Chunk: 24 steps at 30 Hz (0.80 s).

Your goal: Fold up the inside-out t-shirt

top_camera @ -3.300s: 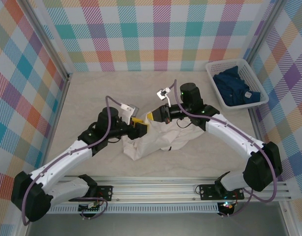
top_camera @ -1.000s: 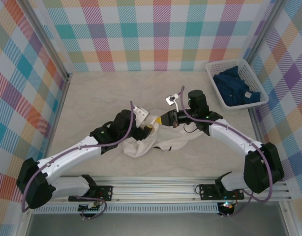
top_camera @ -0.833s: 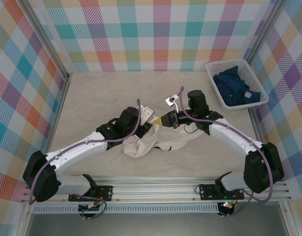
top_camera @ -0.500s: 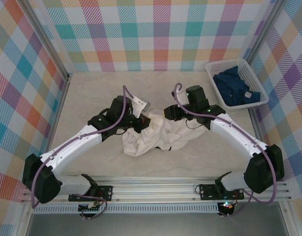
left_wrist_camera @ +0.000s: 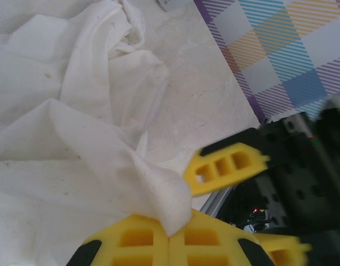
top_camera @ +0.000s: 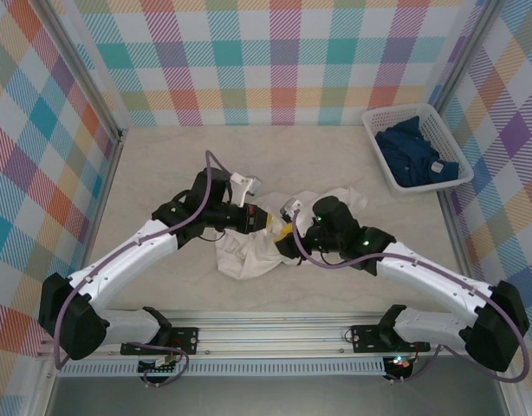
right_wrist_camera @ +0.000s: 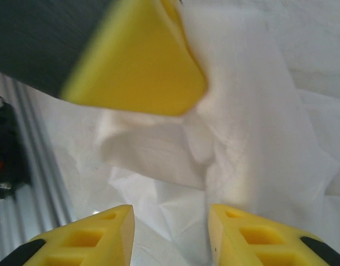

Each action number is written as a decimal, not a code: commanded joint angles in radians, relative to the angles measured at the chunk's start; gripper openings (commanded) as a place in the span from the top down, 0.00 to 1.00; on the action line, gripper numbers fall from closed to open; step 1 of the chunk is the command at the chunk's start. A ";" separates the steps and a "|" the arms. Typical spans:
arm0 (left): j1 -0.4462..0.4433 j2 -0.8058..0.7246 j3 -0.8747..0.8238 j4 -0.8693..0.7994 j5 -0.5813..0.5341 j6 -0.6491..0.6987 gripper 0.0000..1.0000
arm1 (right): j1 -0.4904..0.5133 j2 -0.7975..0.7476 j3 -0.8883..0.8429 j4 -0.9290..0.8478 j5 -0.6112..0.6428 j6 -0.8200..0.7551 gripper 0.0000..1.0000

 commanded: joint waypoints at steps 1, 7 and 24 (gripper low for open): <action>0.011 -0.003 0.026 -0.009 0.029 -0.023 1.00 | 0.009 0.059 0.009 0.065 0.164 -0.011 0.58; 0.025 -0.015 0.016 -0.021 -0.007 -0.019 1.00 | -0.001 0.093 0.024 0.117 0.098 -0.009 0.95; 0.106 -0.074 -0.074 -0.034 -0.231 0.055 0.61 | -0.263 0.098 0.003 0.304 -0.779 0.197 1.00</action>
